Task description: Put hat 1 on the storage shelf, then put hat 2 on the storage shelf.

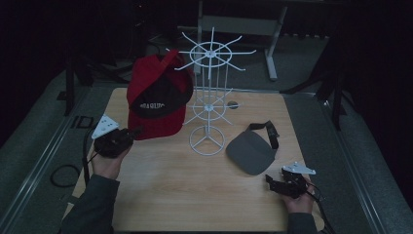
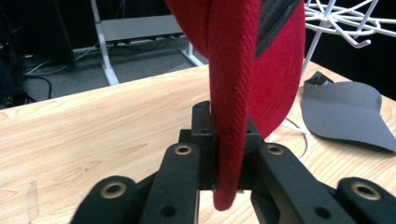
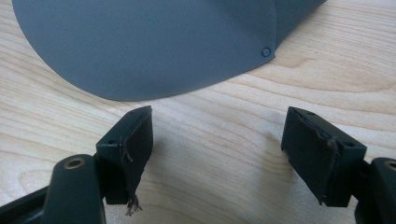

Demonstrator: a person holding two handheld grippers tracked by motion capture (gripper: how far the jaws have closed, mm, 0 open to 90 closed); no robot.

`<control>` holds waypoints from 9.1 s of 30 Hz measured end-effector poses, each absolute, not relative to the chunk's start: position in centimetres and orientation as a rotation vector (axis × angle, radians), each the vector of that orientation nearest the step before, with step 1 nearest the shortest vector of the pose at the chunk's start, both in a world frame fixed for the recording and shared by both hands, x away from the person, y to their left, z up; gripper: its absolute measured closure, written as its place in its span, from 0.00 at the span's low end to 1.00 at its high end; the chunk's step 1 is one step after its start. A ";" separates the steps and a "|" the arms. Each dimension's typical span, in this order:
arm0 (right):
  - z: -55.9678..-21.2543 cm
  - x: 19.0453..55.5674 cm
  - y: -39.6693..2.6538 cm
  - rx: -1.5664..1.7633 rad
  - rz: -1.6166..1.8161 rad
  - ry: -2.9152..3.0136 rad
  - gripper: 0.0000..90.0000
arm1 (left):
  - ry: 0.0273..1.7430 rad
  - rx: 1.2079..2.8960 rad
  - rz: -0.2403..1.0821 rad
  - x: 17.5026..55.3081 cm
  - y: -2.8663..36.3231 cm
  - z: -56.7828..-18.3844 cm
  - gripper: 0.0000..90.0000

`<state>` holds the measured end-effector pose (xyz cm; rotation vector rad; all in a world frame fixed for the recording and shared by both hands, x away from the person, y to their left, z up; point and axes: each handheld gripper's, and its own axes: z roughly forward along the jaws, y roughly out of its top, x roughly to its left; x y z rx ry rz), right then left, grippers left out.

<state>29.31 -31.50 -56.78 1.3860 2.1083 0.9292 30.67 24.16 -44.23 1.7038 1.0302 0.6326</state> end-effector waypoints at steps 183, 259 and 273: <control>-47.5 37.7 -27.7 1.123 1.004 1.894 0.98 | 1.256 1.781 0.634 29.2 24.8 -54.0 0.62; -36.5 31.8 -23.8 0.731 1.321 1.767 0.98 | 1.250 1.777 0.645 29.2 24.8 -53.9 0.62; -34.5 31.6 -23.6 0.698 1.353 1.742 0.98 | 1.249 1.777 0.645 29.2 24.8 -53.9 0.62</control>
